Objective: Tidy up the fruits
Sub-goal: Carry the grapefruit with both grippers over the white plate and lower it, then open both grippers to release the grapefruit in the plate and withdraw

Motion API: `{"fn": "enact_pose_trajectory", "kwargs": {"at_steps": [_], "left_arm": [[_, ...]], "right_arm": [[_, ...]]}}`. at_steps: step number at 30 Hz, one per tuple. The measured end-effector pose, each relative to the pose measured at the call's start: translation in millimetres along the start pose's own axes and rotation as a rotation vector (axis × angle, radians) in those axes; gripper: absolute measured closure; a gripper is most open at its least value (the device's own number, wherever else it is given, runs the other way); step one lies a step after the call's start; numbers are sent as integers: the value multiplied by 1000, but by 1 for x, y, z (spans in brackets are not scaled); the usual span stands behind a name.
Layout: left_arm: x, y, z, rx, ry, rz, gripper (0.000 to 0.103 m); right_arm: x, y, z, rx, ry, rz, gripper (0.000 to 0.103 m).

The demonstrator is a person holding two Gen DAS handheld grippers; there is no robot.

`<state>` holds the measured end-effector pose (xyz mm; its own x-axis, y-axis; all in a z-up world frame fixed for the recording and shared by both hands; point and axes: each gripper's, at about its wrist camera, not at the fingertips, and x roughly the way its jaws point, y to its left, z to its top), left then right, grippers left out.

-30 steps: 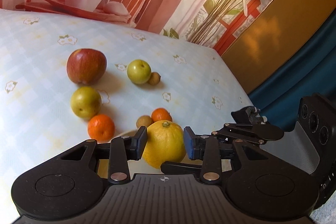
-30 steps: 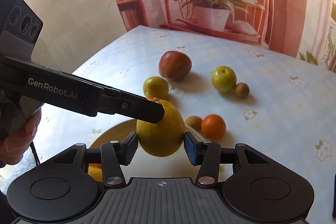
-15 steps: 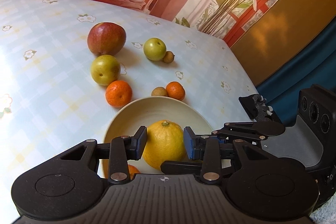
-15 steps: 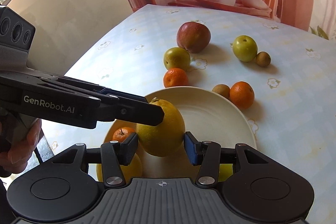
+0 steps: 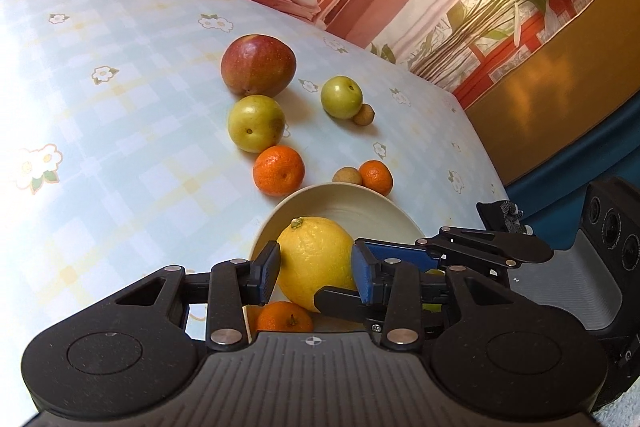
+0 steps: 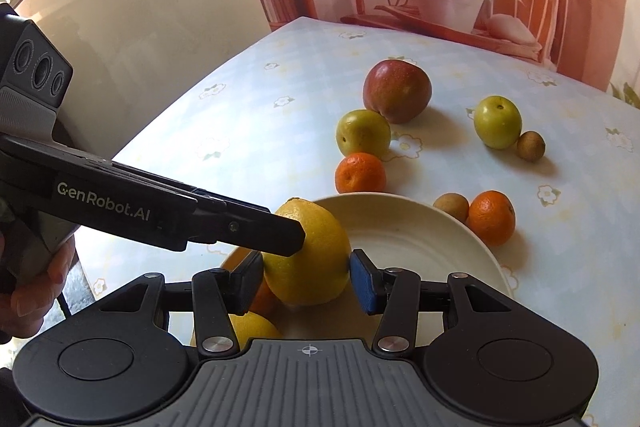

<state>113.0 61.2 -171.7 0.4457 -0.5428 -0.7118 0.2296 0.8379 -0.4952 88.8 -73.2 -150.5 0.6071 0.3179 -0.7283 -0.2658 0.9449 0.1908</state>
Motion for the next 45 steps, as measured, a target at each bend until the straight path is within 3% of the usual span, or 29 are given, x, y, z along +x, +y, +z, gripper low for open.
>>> {"fn": "enact_pose_trajectory", "kwargs": {"at_steps": [8, 11, 15, 24, 34, 45], "left_arm": [[-5, 9, 1, -24, -35, 24, 62], [-7, 12, 0, -39, -41, 16, 61], [-8, 14, -6, -48, -65, 15, 59], [-13, 12, -23, -85, -128, 35, 58], [-23, 9, -35, -69, -187, 74, 59], [-42, -9, -39, 18, -292, 114, 59]], "right_arm": [[-12, 5, -1, -23, -59, -10, 60], [-13, 6, -5, -27, -65, -30, 69], [-14, 9, -12, -8, -91, -54, 71], [-41, 2, -43, 88, -252, -203, 71], [-54, -11, -59, 128, -336, -304, 70], [-54, -13, -63, 127, -353, -314, 70]]}}
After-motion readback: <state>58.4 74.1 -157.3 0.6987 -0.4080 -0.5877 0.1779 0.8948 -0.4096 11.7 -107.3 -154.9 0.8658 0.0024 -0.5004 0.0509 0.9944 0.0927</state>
